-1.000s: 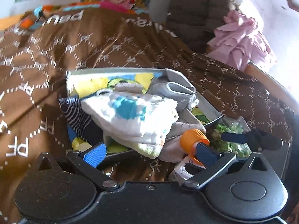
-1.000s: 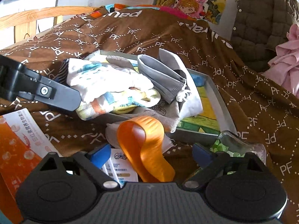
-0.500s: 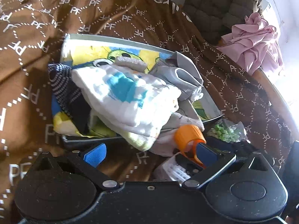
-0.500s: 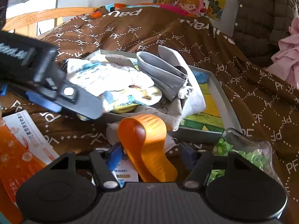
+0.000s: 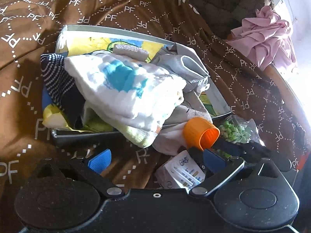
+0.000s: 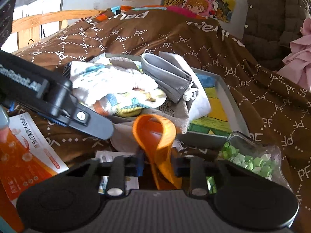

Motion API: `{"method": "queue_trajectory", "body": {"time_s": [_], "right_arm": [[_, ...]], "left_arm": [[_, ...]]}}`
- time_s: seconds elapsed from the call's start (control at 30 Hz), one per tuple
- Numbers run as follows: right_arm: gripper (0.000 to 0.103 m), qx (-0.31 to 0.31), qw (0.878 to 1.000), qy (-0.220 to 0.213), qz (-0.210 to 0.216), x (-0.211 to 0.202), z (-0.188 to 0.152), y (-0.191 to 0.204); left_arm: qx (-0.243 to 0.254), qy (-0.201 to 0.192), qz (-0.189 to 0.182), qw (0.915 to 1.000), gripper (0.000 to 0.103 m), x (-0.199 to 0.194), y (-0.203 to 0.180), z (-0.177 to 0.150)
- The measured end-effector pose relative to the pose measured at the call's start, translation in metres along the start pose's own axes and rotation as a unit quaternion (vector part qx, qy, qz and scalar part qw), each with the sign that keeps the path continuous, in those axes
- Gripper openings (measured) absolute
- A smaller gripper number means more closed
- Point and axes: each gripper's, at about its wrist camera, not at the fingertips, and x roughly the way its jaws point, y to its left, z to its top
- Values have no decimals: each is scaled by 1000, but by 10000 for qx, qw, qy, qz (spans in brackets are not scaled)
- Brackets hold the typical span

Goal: Organize soft objects
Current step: 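Lift the orange strap and white cloth piece and carry them over the tray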

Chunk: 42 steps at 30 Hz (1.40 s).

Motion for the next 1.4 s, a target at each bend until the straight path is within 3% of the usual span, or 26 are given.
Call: {"method": "queue_trajectory", "body": {"time_s": [0.17,0.43,0.73,0.87,0.97,1.1,1.23,1.4], "right_arm": [[14,146,9998,-76,104,-8,-3,-9],[14,518,9985,-125,134,-14,-8,-29],[13,536,9982,-186,202,-17,-12,-32],[13,546,9981,-195,225,-18,-12,-32],[14,546,9980,-200,238,-20,-13,-32],[14,555,9979,-200,254,-21,-14,-31],[14,542,9980,-190,258,-24,-14,-31],[9,505,9981,-258,245,-31,-15,-32]], "left_arm": [[28,-37,-14,10000,97,8,-7,-1],[-178,-122,-185,9996,86,27,-17,0],[-373,-182,-189,9990,86,40,-28,4],[-714,-146,-228,9971,84,45,-28,7],[-866,-178,-129,9960,72,48,-28,9],[-1086,-122,-25,9940,41,51,-22,9],[-1210,-135,-82,9925,21,52,-17,6],[-1134,-265,-184,9930,14,47,-19,4]]}}
